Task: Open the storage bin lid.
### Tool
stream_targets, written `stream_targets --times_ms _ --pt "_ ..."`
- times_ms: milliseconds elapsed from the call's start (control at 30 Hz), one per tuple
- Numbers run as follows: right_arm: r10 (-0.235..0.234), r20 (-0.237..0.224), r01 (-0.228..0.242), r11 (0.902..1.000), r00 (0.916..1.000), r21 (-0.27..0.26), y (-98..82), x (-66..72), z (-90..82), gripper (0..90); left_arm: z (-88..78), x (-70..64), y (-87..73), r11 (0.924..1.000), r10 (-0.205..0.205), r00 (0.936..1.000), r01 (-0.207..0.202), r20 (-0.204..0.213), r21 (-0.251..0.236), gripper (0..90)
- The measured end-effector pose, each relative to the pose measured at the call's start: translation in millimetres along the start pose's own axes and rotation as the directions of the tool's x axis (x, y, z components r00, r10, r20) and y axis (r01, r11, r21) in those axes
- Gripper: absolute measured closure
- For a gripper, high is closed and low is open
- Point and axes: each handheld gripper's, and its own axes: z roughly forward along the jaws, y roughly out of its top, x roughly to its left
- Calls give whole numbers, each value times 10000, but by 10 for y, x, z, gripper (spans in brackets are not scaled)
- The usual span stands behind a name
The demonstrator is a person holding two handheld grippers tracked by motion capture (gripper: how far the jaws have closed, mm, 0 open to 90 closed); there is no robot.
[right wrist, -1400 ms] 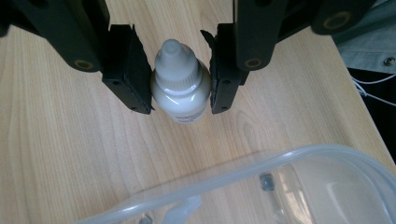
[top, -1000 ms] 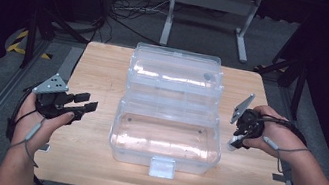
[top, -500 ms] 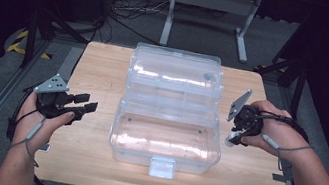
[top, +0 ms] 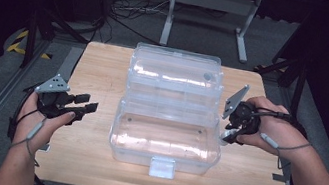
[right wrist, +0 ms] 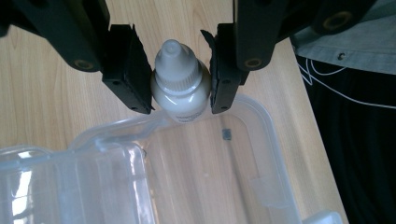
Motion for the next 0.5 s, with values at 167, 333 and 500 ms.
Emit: stream_targets --times_ms 167,333,500 --pt "5 -200 -7 9999 9998 -133 66 48 0 603 10 -1 -2 10000 -15 10000 15 10 27 552" --pt "-198 -326 194 9997 9993 -111 116 72 41 603 26 -15 2 10000 22 10000 -22 62 74 550" --pt "-286 -498 289 9996 9984 63 160 86 104 603 38 -13 6 9999 53 10000 -53 84 100 550"
